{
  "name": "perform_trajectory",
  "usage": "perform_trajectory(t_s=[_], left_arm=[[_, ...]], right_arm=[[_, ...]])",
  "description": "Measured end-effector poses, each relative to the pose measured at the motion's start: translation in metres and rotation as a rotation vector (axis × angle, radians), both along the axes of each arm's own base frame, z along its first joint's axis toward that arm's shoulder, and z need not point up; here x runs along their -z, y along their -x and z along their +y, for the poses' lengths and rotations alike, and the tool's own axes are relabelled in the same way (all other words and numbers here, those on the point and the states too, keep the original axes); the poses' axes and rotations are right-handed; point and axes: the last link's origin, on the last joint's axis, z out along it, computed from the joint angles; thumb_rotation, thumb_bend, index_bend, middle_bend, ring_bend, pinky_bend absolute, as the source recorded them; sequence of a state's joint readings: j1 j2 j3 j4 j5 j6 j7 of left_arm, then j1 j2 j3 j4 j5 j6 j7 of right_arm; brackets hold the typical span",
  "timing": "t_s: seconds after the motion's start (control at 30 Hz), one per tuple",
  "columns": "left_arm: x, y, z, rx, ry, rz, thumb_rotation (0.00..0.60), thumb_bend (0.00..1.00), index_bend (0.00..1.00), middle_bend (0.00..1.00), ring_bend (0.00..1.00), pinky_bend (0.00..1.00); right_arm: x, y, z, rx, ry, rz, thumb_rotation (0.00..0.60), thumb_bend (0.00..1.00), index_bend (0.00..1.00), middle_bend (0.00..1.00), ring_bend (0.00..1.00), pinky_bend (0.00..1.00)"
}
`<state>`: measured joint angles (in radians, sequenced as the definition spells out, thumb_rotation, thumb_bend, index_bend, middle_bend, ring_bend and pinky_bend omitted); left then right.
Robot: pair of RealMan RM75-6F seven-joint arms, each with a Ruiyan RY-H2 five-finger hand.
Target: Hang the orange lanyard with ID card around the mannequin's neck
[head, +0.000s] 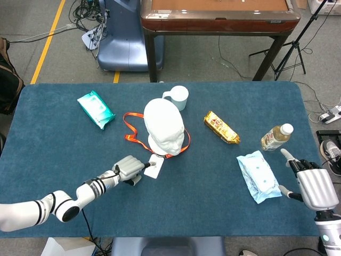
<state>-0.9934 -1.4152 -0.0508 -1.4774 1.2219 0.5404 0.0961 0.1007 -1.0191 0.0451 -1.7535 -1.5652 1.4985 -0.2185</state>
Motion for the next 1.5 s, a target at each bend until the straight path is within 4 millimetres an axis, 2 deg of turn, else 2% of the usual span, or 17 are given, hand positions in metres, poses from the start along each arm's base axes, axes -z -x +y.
perform_trajectory(t_s=[0.27,0.47,0.93,1.13,1.3,1.5], left_arm=[[0.009,0.003,0.005,-0.004,-0.018,0.016,0.6,0.56,0.0,0.98,1.0,1.0],[0.013,0.007,0.0,0.005,0.004,0.049,0.6,0.56,0.0,0.98,1.0,1.0],[0.012,0.009,-0.028,0.058,0.094,0.124,0.6,0.56,0.0,0.97,1.0,1.0],[0.006,0.003,-0.04,0.074,0.118,0.118,0.6,0.55,0.01,0.97,0.99,1.0],[-0.002,-0.006,-0.037,0.079,0.075,0.081,0.6,0.55,0.01,0.97,0.99,1.0],[0.003,-0.011,-0.024,0.077,-0.008,0.028,0.6,0.55,0.01,0.97,0.99,1.0]], right_arm=[[-0.002,0.002,0.001,0.009,0.006,-0.003,0.6,0.0,0.13,0.42,0.4,0.46],[-0.001,0.003,0.001,0.011,0.004,-0.007,0.6,0.0,0.13,0.42,0.4,0.46],[0.0,0.003,0.001,0.011,-0.004,-0.012,0.6,0.0,0.13,0.43,0.41,0.46],[0.0,0.003,0.0,0.01,-0.005,-0.013,0.6,0.0,0.13,0.43,0.41,0.46],[0.001,0.003,0.0,0.011,-0.005,-0.016,0.6,0.0,0.13,0.43,0.41,0.46],[0.0,0.003,-0.001,0.014,-0.003,-0.016,0.6,0.0,0.13,0.43,0.42,0.46]])
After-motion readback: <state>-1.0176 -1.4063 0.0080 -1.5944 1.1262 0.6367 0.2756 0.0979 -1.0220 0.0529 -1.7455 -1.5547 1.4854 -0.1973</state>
